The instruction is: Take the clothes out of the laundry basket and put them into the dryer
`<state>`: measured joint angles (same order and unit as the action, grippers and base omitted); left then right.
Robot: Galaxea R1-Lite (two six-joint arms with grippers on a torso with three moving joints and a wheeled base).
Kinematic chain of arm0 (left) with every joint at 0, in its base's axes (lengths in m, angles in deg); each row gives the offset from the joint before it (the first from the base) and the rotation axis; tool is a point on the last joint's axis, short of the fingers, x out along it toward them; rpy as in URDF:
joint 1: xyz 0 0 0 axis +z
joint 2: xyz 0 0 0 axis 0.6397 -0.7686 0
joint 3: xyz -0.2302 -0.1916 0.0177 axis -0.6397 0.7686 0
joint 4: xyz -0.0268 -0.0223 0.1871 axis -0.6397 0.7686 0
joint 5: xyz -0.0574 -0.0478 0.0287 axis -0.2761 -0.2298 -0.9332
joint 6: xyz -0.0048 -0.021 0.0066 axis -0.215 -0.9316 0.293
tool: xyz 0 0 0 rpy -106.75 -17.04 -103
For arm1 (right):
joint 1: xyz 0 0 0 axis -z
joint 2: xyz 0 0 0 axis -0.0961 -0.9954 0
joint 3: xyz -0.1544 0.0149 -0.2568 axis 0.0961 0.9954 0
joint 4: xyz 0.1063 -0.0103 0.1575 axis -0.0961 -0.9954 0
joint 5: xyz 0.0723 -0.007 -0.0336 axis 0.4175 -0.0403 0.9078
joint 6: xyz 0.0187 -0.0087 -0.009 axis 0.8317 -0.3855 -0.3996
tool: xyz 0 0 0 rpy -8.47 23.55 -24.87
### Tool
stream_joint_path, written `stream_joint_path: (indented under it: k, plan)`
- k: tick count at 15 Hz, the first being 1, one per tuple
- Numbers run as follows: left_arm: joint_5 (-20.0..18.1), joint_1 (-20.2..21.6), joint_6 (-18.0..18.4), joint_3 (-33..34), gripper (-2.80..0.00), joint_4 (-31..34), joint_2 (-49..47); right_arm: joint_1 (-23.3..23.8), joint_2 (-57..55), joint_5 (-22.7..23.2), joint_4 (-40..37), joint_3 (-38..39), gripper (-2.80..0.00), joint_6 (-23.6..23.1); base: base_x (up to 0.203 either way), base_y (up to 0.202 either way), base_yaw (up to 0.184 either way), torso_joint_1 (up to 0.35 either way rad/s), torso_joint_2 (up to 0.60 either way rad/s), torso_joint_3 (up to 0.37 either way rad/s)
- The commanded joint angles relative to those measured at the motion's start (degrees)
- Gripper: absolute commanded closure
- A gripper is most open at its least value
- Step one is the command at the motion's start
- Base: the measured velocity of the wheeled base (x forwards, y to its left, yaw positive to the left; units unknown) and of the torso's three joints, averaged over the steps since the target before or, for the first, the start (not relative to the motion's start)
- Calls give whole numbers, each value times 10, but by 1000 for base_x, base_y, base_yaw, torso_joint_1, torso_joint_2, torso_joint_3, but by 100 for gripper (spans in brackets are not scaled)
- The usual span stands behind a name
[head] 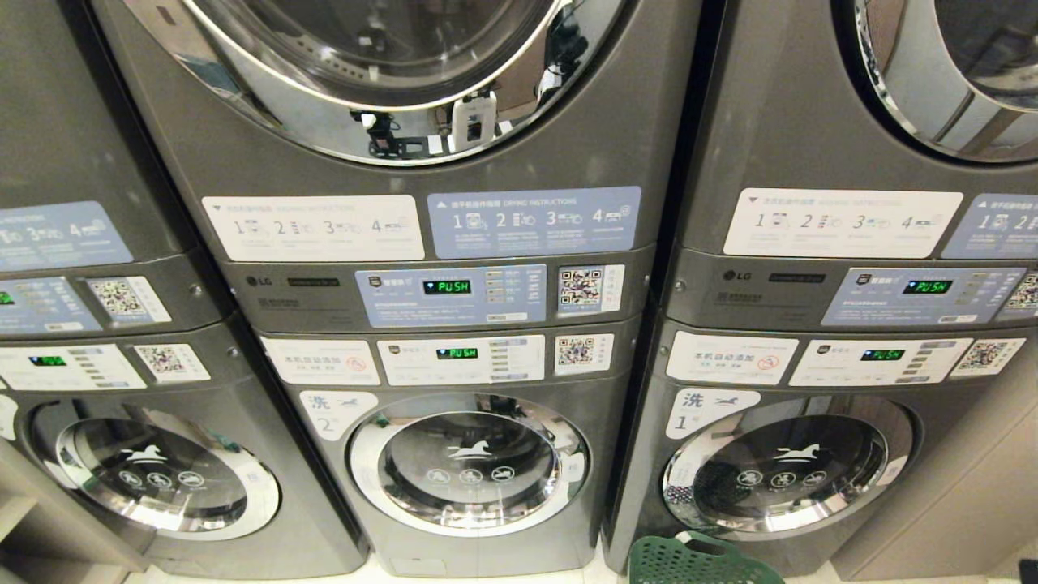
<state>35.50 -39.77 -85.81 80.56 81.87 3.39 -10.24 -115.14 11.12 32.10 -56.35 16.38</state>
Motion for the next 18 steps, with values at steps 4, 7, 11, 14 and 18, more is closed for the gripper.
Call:
stream_joint_path:
  k: [4,7,11,14,18]
  plan:
    - [0,0,-1,1,0,0,0,-14,308,59,1,77,0,-52,0,0,0,0,0,0]
    - [0,0,-1,1,0,0,0,-35,362,84,49,185,0,-193,0,0,0,0,0,0]
    - [0,0,0,1,0,0,0,-33,386,77,93,238,0,-214,0,0,0,0,0,0]
    - [0,0,0,1,0,0,-1,48,326,60,97,239,0,-202,0,0,0,0,0,0]
    - [0,0,0,1,0,0,0,91,356,60,105,243,0,-200,0,0,0,0,0,0]
